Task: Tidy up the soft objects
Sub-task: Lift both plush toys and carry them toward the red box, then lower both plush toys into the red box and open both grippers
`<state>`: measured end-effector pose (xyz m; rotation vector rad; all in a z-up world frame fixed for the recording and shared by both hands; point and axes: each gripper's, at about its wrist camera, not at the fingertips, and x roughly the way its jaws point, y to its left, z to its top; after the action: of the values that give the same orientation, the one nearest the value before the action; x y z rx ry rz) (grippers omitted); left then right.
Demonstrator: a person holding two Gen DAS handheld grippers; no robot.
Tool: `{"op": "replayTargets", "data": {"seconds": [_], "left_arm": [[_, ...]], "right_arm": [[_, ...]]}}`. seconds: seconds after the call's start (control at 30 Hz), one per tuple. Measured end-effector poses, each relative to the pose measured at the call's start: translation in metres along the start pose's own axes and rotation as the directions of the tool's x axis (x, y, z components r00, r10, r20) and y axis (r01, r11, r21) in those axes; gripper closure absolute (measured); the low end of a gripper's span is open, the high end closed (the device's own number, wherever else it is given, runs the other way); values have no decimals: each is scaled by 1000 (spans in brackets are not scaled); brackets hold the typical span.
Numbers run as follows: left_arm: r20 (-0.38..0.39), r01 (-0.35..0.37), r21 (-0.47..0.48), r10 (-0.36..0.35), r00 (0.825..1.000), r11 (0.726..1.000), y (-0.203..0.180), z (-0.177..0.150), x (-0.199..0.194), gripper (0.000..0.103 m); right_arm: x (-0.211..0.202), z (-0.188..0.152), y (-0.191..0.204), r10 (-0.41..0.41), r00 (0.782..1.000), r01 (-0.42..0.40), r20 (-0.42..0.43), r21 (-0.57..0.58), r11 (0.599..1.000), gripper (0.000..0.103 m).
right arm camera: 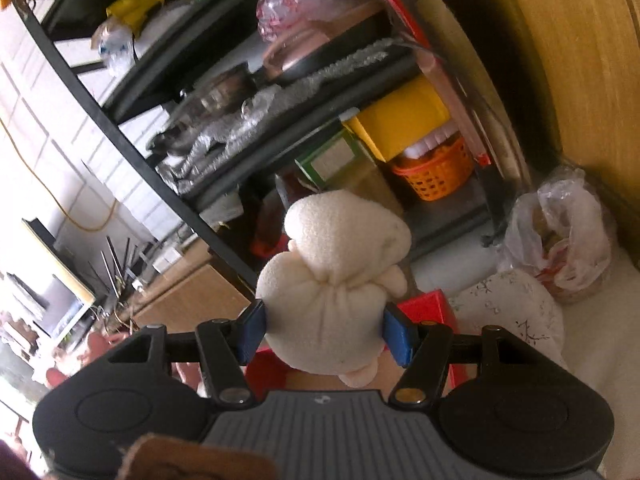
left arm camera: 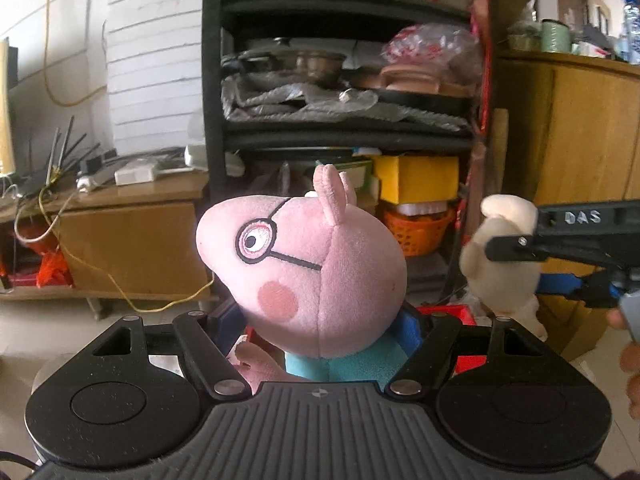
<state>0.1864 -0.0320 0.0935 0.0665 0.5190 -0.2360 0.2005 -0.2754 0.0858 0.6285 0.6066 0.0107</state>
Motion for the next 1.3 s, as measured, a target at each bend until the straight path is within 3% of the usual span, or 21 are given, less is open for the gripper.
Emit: {"op": "replayTargets", "data": {"seconds": [0.73, 0.9, 0.97, 1.03, 1.13, 1.17, 1.3], "left_arm": [[-88, -86, -71, 80, 993, 994, 23, 5, 59, 29], [-113, -94, -75, 85, 990, 993, 22, 2, 68, 27], [-118, -95, -81, 85, 989, 992, 22, 1, 69, 24], [-120, -95, -85, 84, 989, 992, 21, 1, 70, 15], [-107, -110, -41, 105, 989, 993, 15, 1, 68, 8], [-102, -118, -26, 115, 988, 993, 14, 1, 67, 7], [-120, -113, -24, 109, 987, 993, 13, 0, 63, 6]], "right_arm": [[42, -22, 2, -154, 983, 138, -98, -154, 978, 69], [55, -30, 1, -187, 972, 161, -139, -180, 970, 64], [58, -33, 0, -200, 970, 173, -137, -186, 967, 62], [61, -35, 0, -215, 966, 186, -141, -193, 963, 60], [62, -36, -1, -219, 964, 189, -152, -186, 964, 50], [62, -36, -1, -213, 965, 185, -151, -183, 966, 46], [59, -35, 1, -205, 967, 176, -153, -183, 967, 45]]}}
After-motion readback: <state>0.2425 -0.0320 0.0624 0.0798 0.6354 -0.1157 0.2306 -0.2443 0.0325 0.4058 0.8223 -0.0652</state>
